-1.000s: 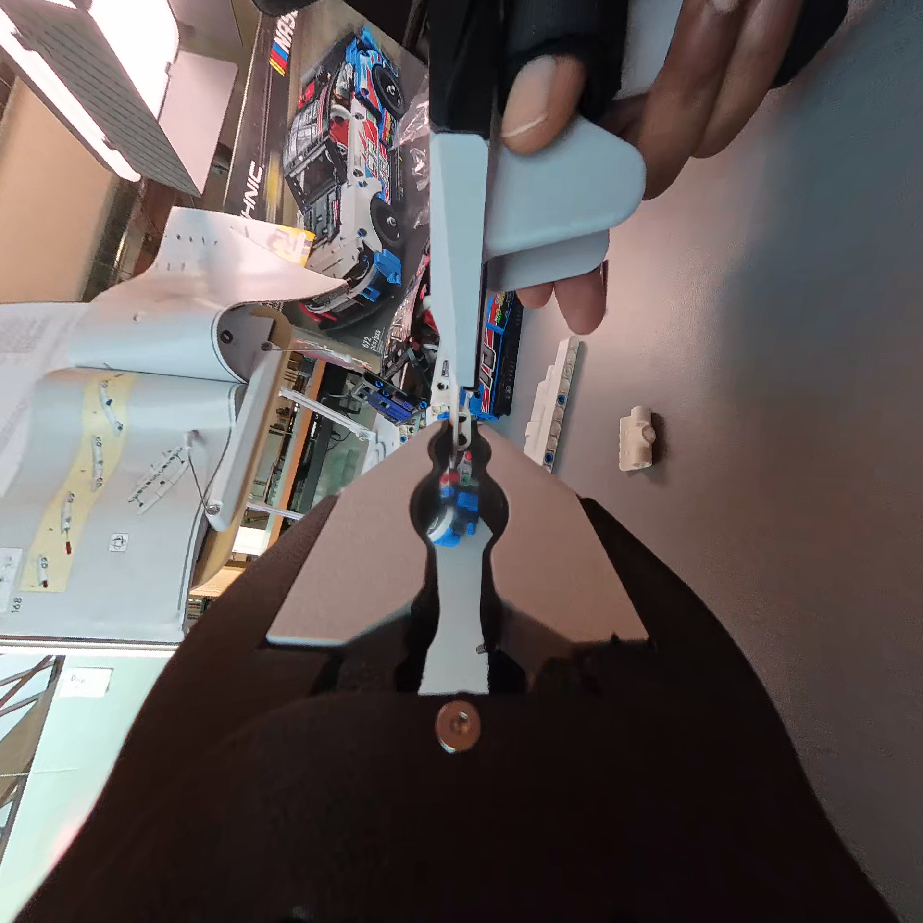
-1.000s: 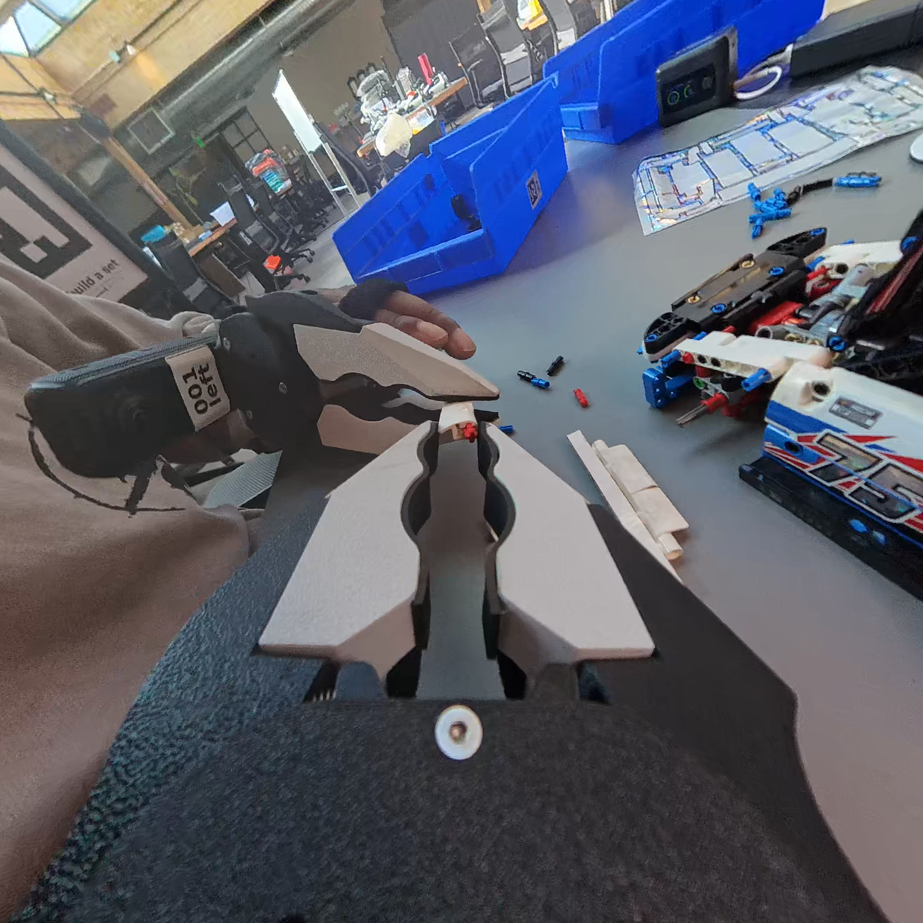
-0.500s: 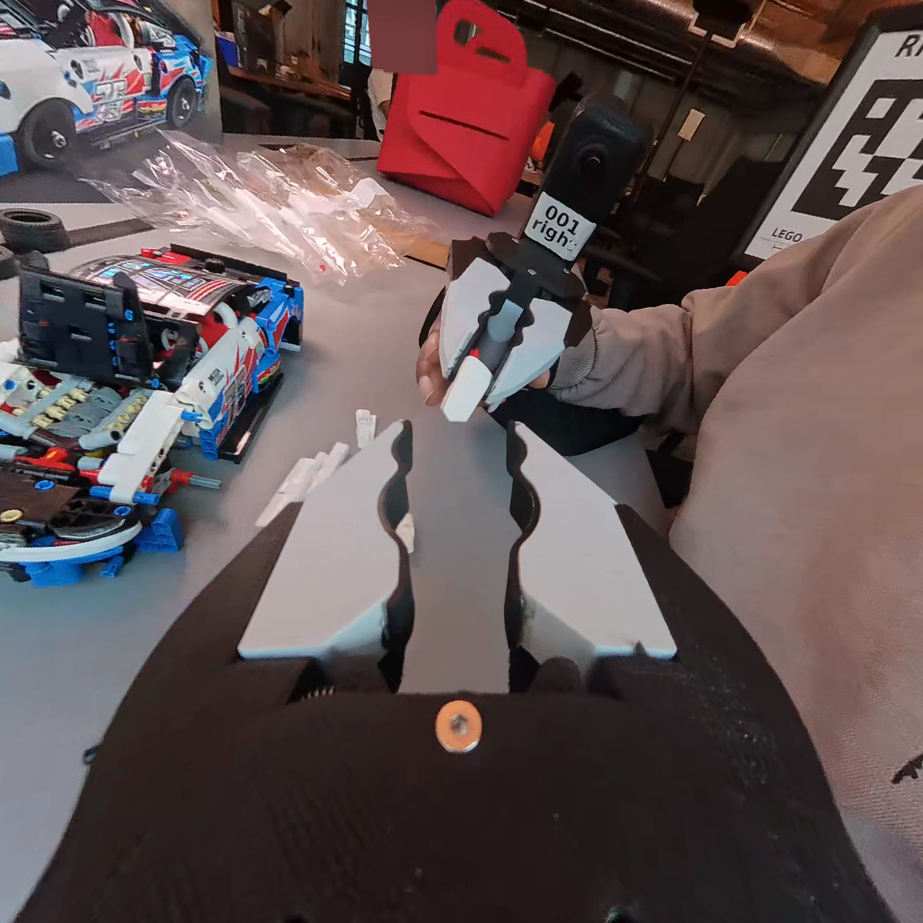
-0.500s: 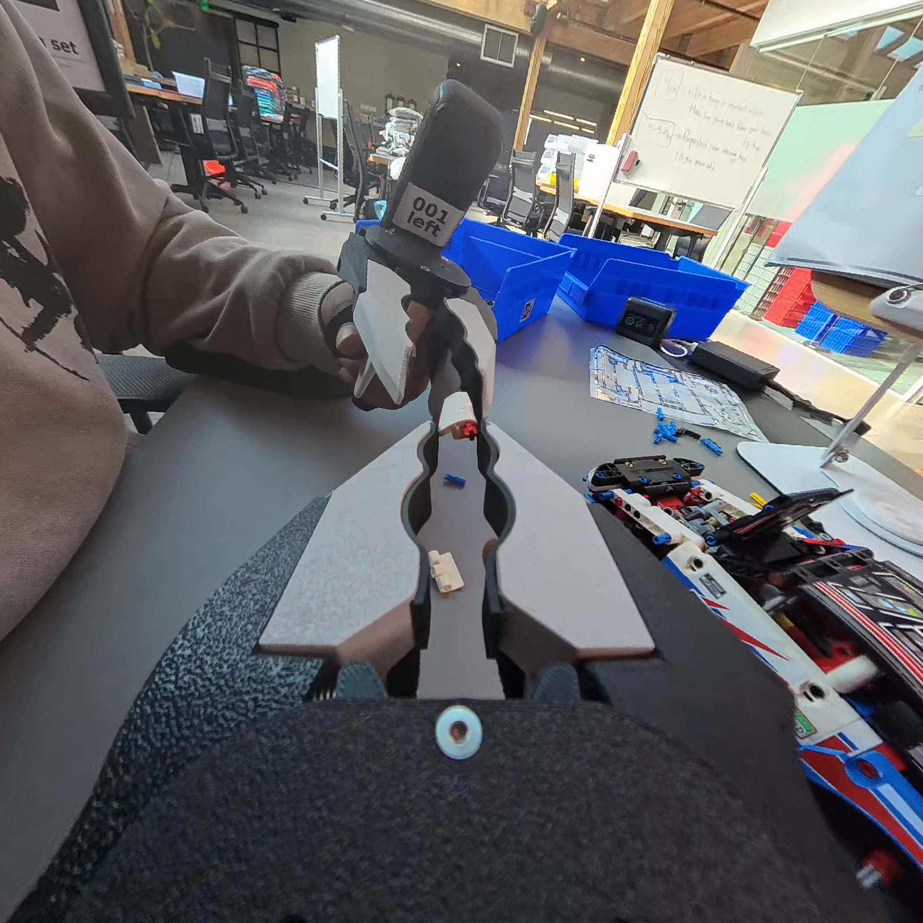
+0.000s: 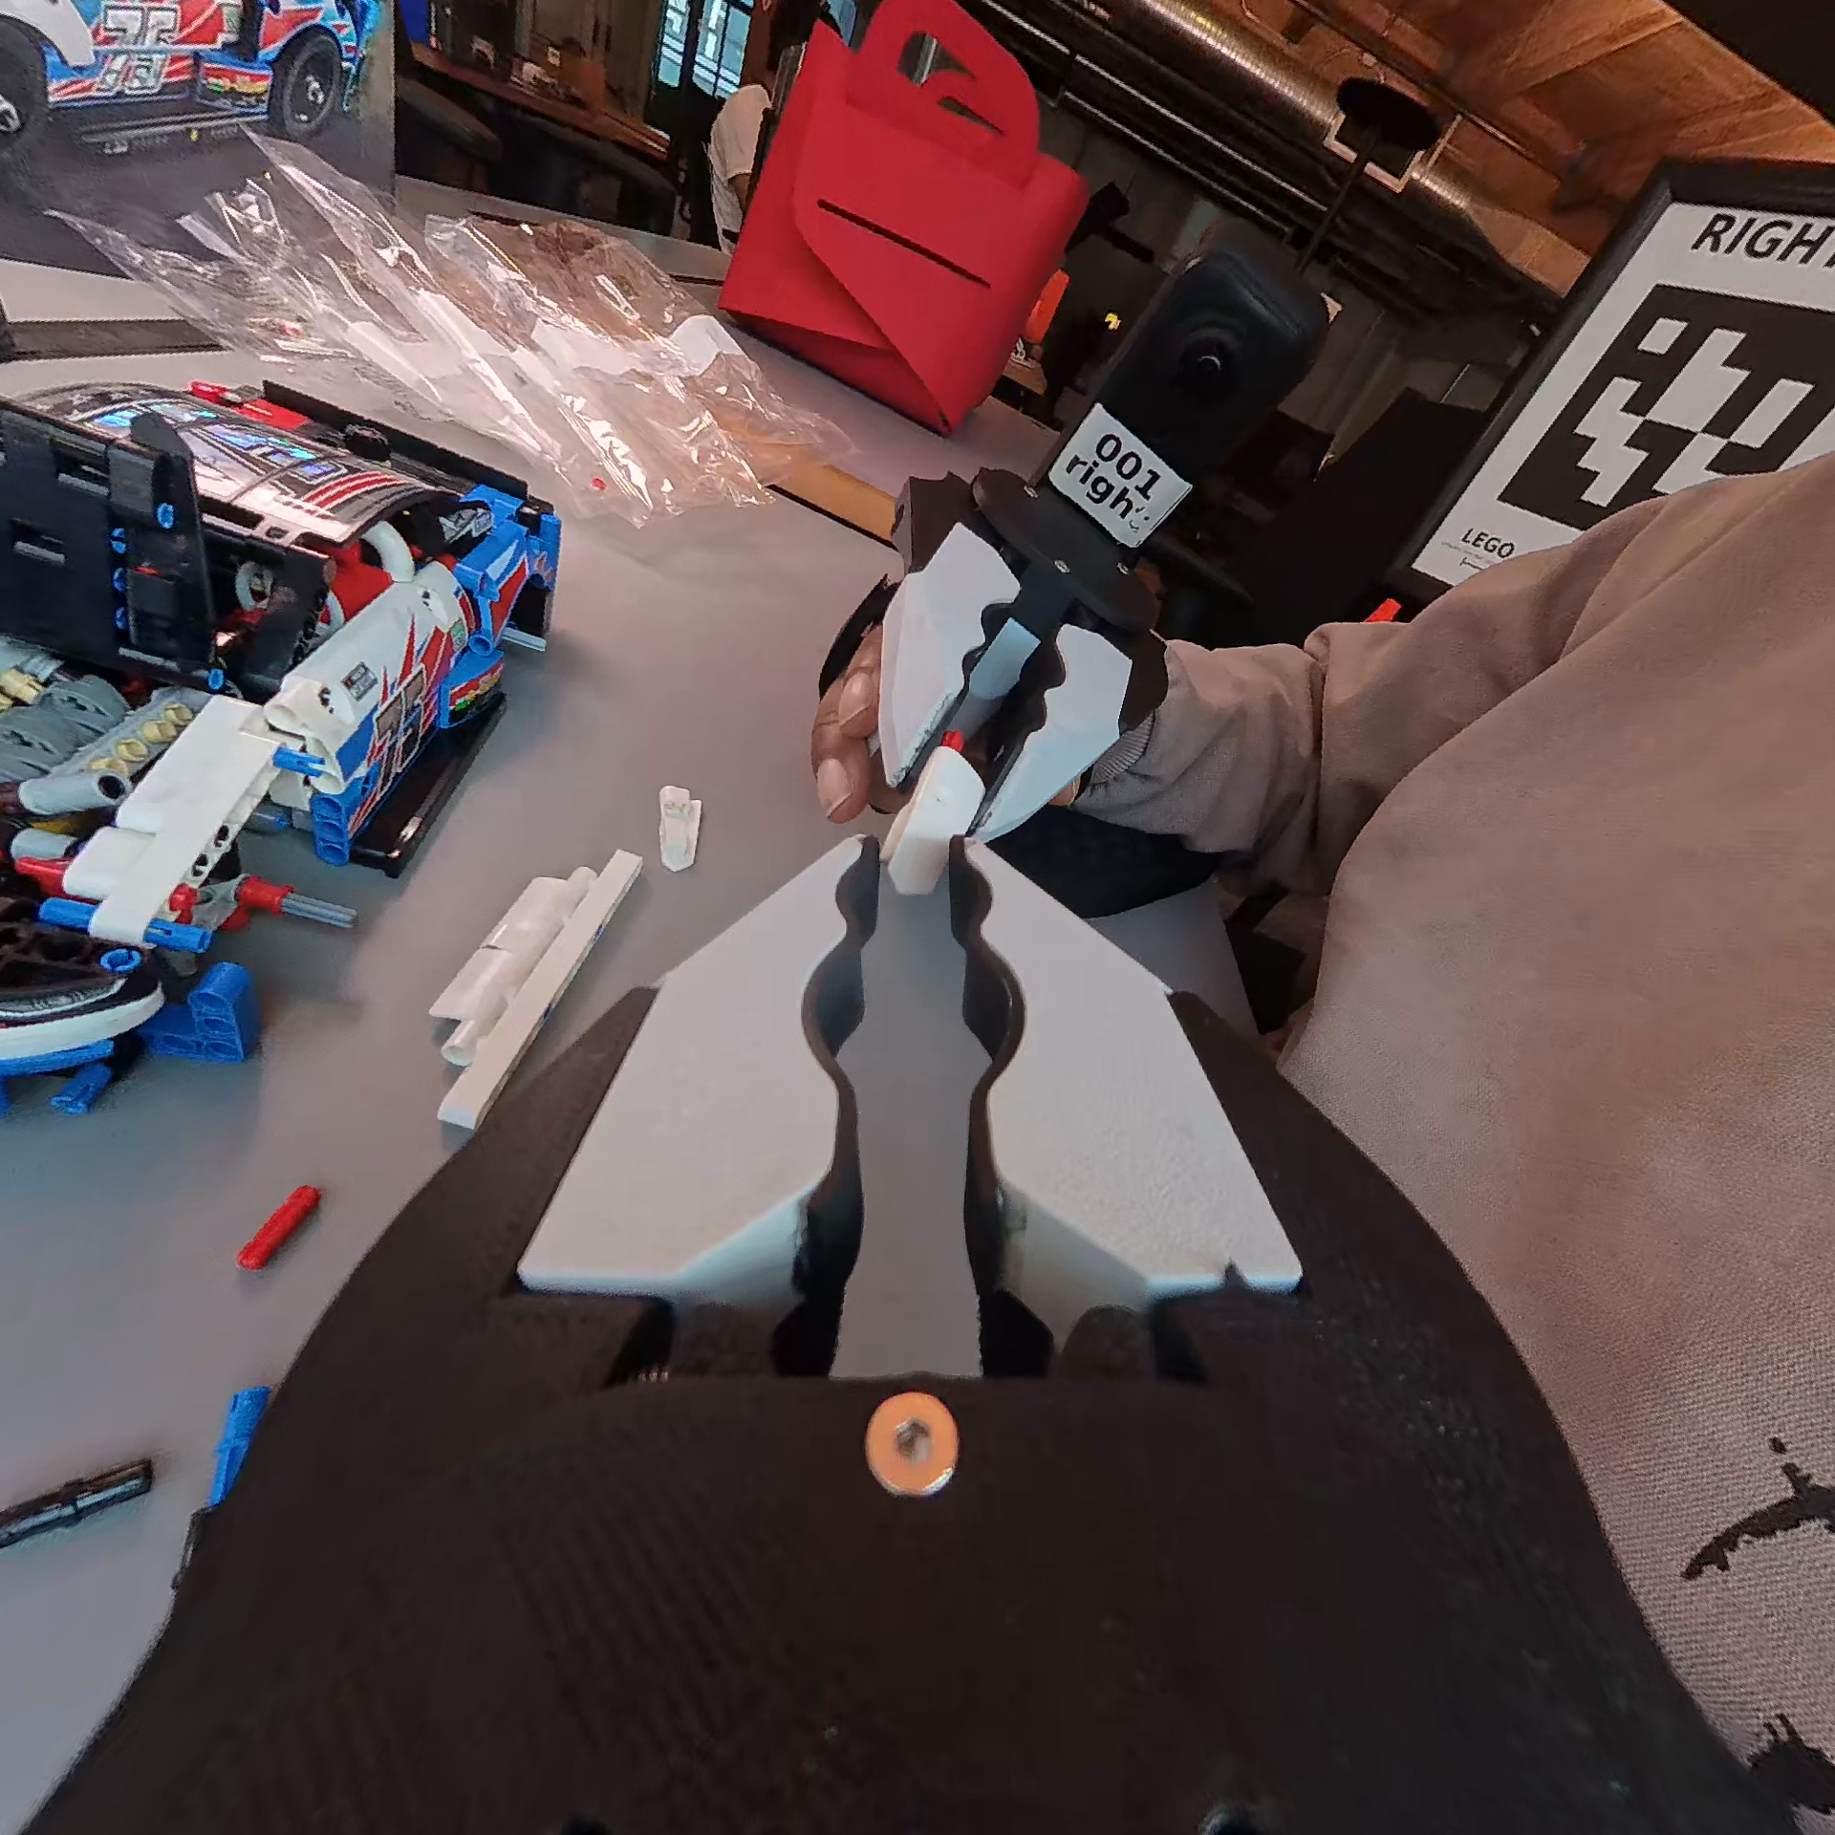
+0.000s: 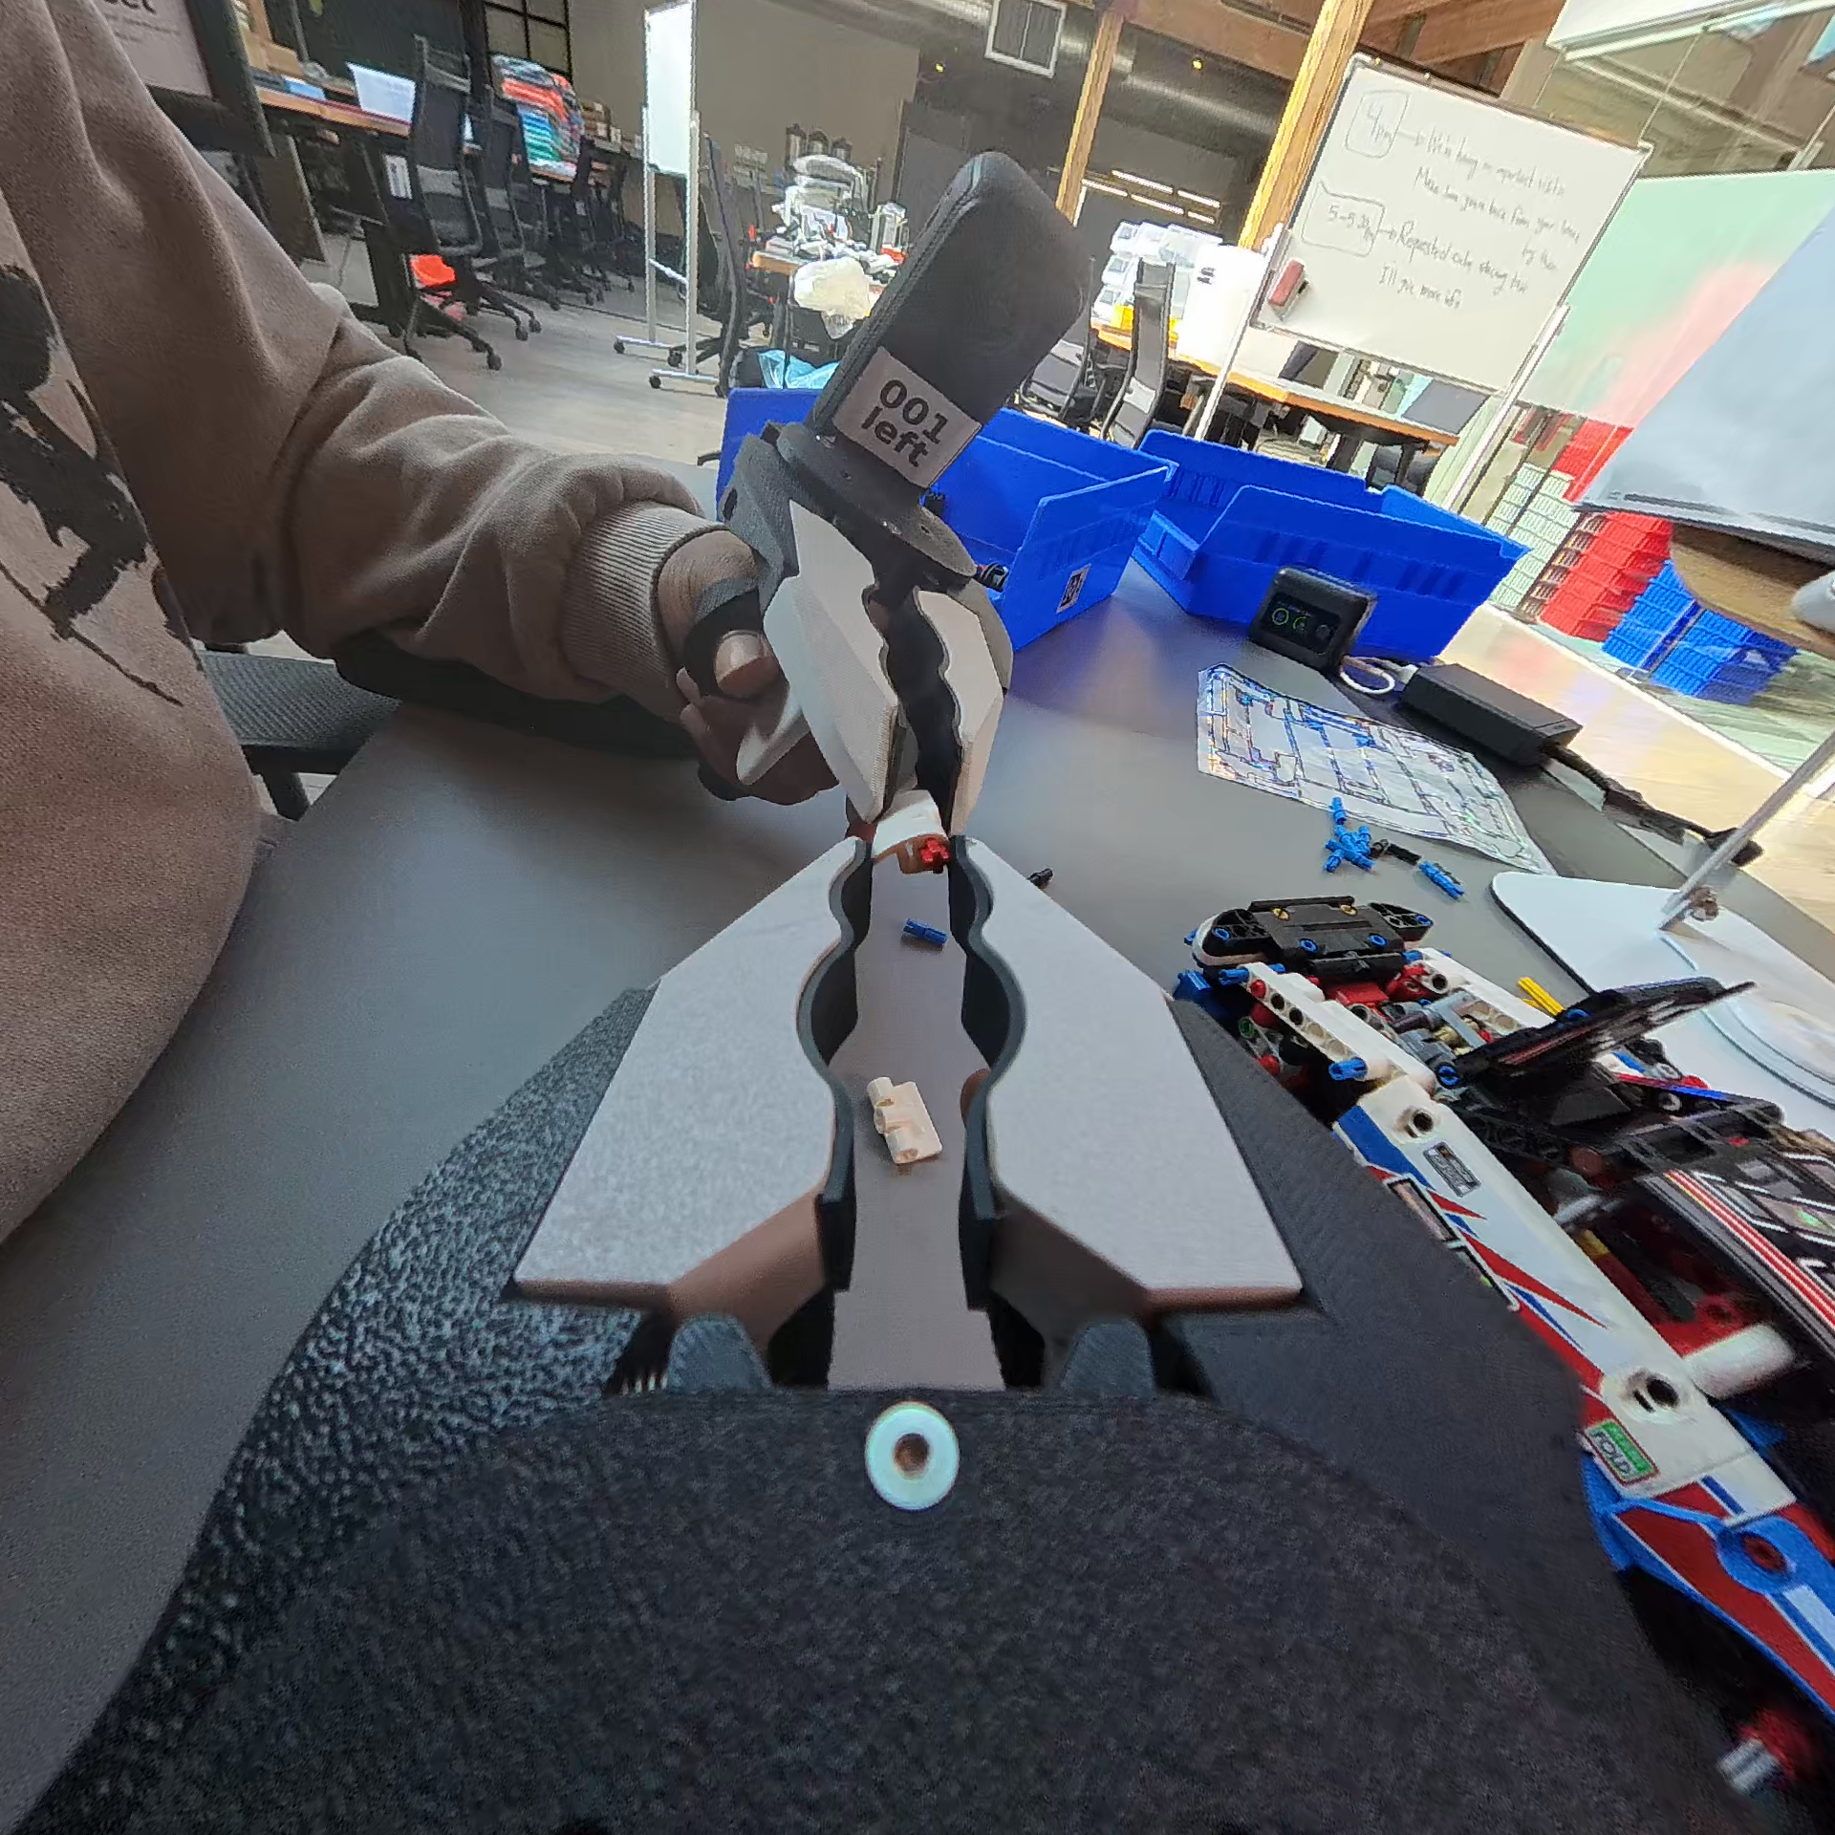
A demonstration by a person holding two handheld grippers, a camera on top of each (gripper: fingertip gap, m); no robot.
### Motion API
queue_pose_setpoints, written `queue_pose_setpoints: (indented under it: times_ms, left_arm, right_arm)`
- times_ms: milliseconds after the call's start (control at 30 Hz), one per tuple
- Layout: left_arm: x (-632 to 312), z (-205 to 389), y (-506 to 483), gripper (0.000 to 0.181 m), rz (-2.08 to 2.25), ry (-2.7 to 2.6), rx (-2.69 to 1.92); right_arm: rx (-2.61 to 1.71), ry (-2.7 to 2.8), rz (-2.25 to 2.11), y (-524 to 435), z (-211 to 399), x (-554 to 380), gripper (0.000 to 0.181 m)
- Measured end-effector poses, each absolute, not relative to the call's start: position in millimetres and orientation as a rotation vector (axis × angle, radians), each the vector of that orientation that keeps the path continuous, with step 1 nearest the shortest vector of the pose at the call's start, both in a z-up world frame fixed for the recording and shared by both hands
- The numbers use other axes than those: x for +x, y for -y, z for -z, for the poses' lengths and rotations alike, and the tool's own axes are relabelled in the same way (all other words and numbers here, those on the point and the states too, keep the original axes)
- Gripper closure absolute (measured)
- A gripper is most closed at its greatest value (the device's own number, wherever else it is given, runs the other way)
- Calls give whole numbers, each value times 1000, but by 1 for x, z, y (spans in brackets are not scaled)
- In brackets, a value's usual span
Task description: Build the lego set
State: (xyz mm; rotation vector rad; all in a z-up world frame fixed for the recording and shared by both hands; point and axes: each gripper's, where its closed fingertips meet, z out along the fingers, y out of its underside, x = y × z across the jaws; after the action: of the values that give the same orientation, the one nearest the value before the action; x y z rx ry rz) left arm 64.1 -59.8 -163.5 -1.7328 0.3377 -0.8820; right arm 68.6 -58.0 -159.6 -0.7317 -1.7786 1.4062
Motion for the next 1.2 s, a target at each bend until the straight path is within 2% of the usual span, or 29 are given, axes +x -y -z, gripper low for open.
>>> queue_pose_setpoints:
  times_ms: [367,567,733,867,1200]
  left_arm:
    - [54,170,52,170,879,-222,-1774]
    - [53,167,43,159,1187,84,-1709]
    - [52,158,41,163,1404,241,-1590]
    - [56,152,41,175,1480,270,-1533]
    - [56,157,46,181,1299,83,-1644]
  right_arm:
    - [-775,1750,-1326,49,163,62,168]
    - [-783,1662,-1155,41,159,52,168]
    - [-729,1612,-1056,43,152,49,168]
    - [-711,1596,-1001,45,151,47,168]
    - [-700,1662,-995,48,161,48,168]
